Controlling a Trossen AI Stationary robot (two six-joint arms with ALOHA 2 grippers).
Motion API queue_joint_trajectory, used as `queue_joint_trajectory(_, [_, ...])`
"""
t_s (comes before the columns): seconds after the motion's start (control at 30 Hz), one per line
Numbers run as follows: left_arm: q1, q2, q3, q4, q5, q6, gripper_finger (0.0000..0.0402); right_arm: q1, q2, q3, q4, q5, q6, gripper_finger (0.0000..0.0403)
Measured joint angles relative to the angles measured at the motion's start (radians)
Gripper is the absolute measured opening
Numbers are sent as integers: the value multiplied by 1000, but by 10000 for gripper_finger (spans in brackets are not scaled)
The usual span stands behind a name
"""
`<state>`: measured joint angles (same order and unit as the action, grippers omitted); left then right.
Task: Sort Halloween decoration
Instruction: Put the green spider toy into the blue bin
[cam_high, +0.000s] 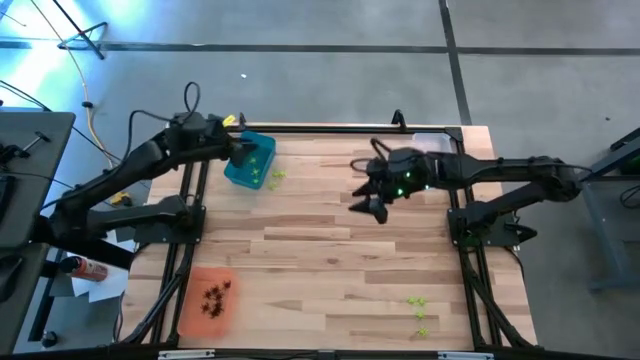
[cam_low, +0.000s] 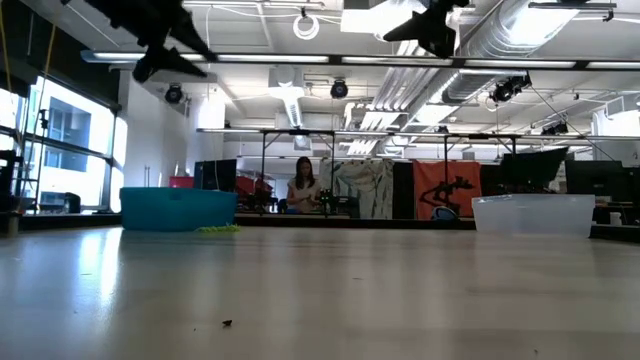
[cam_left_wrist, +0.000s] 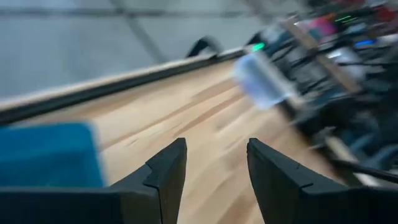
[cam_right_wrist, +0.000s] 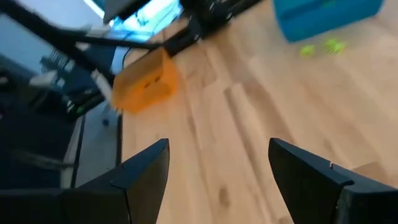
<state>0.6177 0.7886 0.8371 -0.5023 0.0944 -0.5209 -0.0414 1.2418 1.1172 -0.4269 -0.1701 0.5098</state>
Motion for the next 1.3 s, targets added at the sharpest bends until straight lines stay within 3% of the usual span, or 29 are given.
queue_joint_trajectory(0.17, [-113, -5, 1, 124, -27, -22, 156, 70, 38, 0, -2, 43, 7, 268])
queue_joint_trajectory(0.33, [-231, 138, 2, 129, -63, 25, 145, 86, 63, 0, -3, 122, -35, 268])
queue_joint_trajectory(0.57, [-268, 460, 176, -159, -72, 137, 132, 35, 38, 0, 2, 195, -89, 268])
queue_joint_trajectory(0.77, [-267, 733, 356, -370, -201, 347, 131, -11, 38, 0, -1, 195, -92, 268])
queue_joint_trajectory(1.07, [-267, 1017, 456, -464, -263, 659, 126, -46, 38, 0, -2, 195, -125, 268])
queue_joint_trajectory(1.17, [-267, 1088, 462, -486, -281, 727, 98, -56, 38, 0, -2, 218, -123, 268])
queue_joint_trajectory(1.3, [-267, 1155, 480, -548, -291, 801, 20, -58, 38, 0, -2, 265, -119, 268])
